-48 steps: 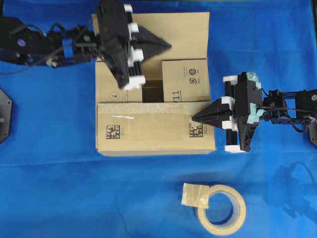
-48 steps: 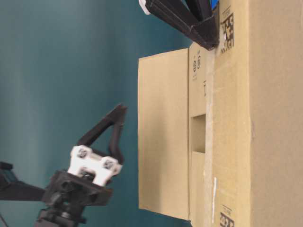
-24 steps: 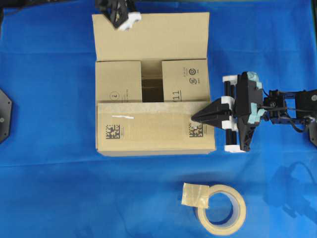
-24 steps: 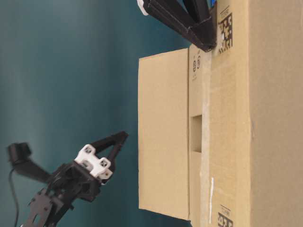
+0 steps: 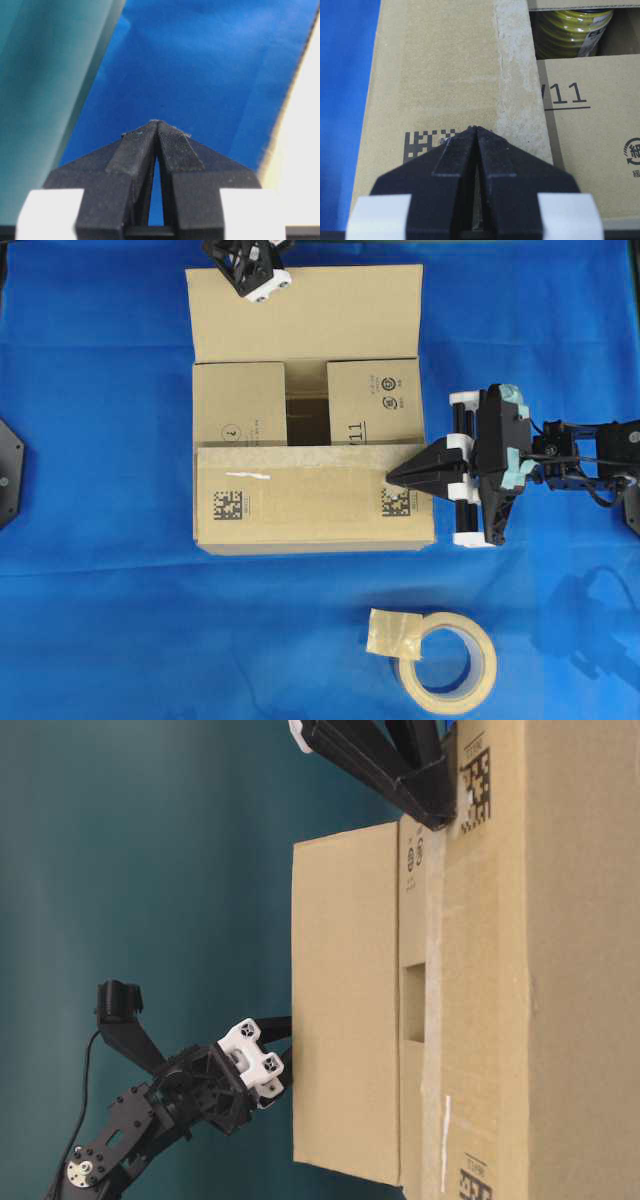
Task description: Close the cardboard box.
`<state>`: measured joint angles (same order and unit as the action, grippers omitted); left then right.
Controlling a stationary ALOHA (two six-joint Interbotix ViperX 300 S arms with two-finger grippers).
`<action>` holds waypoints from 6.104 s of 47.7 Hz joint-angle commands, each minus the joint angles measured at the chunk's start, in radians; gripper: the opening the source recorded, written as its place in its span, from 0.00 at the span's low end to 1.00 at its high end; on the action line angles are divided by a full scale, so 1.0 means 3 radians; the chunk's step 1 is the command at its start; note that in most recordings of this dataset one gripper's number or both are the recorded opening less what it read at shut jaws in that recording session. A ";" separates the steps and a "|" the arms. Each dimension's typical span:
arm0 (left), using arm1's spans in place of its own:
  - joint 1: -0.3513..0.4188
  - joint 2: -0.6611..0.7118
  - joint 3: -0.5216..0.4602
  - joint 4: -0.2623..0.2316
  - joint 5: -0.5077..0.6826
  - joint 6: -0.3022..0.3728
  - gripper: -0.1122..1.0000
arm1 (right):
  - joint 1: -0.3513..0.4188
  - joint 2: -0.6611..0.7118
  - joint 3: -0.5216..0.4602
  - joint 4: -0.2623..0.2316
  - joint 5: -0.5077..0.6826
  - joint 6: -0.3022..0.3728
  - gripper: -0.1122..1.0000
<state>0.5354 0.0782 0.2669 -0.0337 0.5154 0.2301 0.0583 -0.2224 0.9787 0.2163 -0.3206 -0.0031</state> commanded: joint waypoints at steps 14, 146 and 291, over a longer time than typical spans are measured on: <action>-0.0266 -0.0215 -0.0097 0.0000 0.0138 -0.0031 0.10 | -0.0005 -0.0015 -0.0056 0.0005 -0.0056 -0.0010 0.10; -0.1432 -0.1248 0.2332 -0.0010 -0.2966 -0.1074 0.10 | -0.0368 0.0148 -0.0015 0.0000 -0.0097 -0.0026 0.10; -0.1667 -0.0803 0.3037 -0.0010 -0.4321 -0.1058 0.10 | -0.0368 0.0148 -0.0020 0.0000 -0.0123 -0.0015 0.10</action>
<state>0.0368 -0.1580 1.1919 -0.0353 -0.7762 -0.0859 -0.0491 -0.1733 0.9802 0.2163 -0.3543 -0.0092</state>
